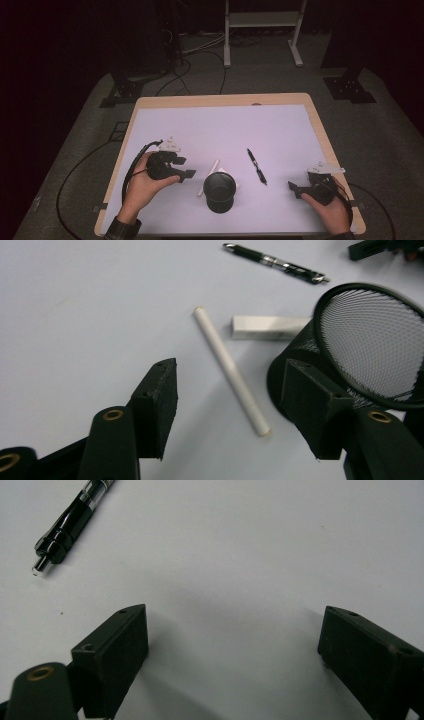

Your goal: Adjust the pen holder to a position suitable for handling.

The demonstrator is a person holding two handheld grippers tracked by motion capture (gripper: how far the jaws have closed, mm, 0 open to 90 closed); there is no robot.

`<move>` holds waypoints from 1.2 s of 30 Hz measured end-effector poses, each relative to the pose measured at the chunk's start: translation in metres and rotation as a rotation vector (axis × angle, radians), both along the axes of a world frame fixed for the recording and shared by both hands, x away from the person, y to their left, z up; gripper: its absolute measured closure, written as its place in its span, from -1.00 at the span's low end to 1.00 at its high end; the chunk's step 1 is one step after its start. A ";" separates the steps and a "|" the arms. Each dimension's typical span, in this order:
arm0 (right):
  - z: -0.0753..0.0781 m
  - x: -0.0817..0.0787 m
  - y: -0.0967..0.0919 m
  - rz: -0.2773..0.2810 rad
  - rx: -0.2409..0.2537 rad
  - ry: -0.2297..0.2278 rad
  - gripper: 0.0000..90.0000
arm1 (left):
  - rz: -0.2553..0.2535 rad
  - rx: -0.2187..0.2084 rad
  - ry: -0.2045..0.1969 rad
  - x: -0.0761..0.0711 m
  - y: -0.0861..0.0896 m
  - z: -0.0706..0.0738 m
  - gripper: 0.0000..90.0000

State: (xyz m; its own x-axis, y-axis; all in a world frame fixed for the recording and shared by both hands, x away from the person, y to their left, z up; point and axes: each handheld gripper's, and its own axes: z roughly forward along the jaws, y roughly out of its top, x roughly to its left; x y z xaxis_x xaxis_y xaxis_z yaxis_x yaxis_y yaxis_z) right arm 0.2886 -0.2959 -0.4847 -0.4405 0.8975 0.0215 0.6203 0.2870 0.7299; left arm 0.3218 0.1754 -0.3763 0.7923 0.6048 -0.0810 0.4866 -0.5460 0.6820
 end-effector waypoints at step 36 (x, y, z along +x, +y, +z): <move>0.000 0.000 0.000 0.001 -0.002 -0.004 -0.74 | 0.196 0.052 -0.029 -0.014 0.068 -0.053 -0.79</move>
State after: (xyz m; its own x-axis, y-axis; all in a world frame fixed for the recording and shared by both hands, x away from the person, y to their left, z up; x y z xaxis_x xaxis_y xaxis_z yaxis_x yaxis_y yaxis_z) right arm 0.2887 -0.2958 -0.4847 -0.4416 0.8970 0.0180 0.6172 0.2892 0.7317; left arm 0.3080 0.2432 -0.4295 0.6603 0.7506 -0.0241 0.5675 -0.4777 0.6707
